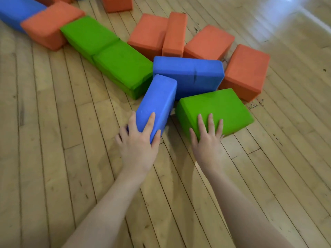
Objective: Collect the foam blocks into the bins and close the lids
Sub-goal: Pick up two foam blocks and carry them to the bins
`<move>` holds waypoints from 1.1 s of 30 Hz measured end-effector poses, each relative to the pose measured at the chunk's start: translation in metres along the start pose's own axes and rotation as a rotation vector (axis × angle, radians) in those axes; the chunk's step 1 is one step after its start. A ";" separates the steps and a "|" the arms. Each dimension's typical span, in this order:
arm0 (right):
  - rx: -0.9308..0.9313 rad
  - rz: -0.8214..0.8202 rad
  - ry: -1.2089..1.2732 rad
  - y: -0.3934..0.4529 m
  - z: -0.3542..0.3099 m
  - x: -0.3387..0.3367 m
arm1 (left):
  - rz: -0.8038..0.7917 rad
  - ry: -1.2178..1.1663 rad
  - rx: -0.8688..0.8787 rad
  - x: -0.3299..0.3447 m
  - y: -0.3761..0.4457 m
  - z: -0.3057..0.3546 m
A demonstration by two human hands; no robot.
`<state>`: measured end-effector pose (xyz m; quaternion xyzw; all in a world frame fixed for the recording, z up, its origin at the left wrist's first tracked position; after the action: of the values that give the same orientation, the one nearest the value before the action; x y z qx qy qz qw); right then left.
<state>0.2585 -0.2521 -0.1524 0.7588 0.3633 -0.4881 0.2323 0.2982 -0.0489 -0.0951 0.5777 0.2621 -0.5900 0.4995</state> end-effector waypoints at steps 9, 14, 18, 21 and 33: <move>-0.362 -0.053 -0.006 -0.078 -0.060 -0.033 | 0.082 -0.042 -0.093 -0.048 -0.042 -0.053; -0.693 -0.149 -0.099 -0.112 -0.110 -0.030 | 0.086 -0.019 -0.171 -0.066 -0.080 -0.090; -0.840 -0.210 -0.045 -0.144 -0.134 -0.015 | 0.076 0.001 -0.173 -0.067 -0.100 -0.097; -0.657 -0.174 0.122 -0.142 -0.131 -0.014 | 0.060 -0.006 -0.189 -0.064 -0.106 -0.102; -0.062 -0.249 0.242 -0.138 -0.116 -0.006 | -0.135 -0.012 -0.120 -0.056 -0.107 -0.108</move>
<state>0.2160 -0.0853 -0.0987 0.7536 0.4949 -0.4066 0.1478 0.2386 0.1018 -0.0918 0.5242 0.3324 -0.6089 0.4939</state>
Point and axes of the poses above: each hand's wrist, its own y-axis towards the middle knuckle, its own x-axis out of the palm, z = x × y, the point moved 8 cm from there along y, towards the middle knuckle, and after that the axes turned 13 degrees about x, right-handed, at the moved point
